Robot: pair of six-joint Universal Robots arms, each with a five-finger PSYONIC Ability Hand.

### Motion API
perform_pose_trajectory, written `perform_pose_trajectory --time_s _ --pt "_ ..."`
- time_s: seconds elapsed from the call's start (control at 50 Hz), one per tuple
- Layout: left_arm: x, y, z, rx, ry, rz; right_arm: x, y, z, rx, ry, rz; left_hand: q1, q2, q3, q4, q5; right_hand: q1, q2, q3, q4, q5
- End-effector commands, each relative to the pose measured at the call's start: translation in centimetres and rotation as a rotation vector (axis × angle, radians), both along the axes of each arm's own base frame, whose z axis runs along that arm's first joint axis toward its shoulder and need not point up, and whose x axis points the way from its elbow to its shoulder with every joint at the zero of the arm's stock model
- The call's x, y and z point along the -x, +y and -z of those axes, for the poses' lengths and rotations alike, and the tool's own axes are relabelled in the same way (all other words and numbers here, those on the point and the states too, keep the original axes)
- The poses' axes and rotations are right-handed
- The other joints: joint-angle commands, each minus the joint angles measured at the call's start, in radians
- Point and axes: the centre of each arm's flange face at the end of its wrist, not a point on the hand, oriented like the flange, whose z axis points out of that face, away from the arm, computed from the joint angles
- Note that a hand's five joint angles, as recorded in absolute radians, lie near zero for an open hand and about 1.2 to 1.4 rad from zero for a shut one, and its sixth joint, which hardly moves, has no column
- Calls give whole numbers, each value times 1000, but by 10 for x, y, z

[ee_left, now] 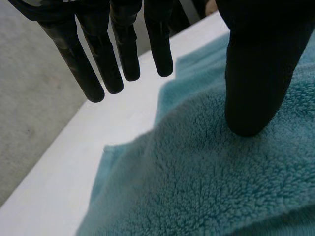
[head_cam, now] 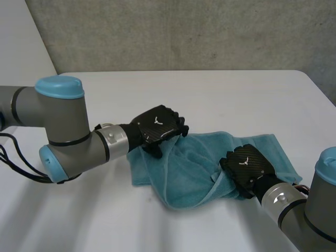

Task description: Fold the laundry

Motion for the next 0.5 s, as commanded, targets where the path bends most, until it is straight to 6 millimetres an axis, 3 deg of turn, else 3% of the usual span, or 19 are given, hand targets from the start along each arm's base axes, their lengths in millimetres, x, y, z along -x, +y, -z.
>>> perform_pose_trajectory --time_s 0.02,0.1,0.24,0.42,0.5 --pt "-1 -3 14 41 -76 5 0 -1 1 -2 2 1 119 128 115 133 141 470 237 209 209 270" --pt "-1 -6 15 47 -86 -15 1 -1 1 -3 1 3 280 289 276 294 302 470 237 209 209 270" --pt "-4 -13 15 115 -112 -71 2 -5 -1 0 0 17 829 838 825 843 851 470 237 209 209 270" --pt "-8 -38 10 276 -108 -208 0 -14 -10 31 -15 22 879 888 875 893 901 470 237 209 209 270" --pt "-18 -70 -6 415 -51 -339 -10 -41 -28 107 -41 25 879 888 875 893 901 470 237 209 209 270"
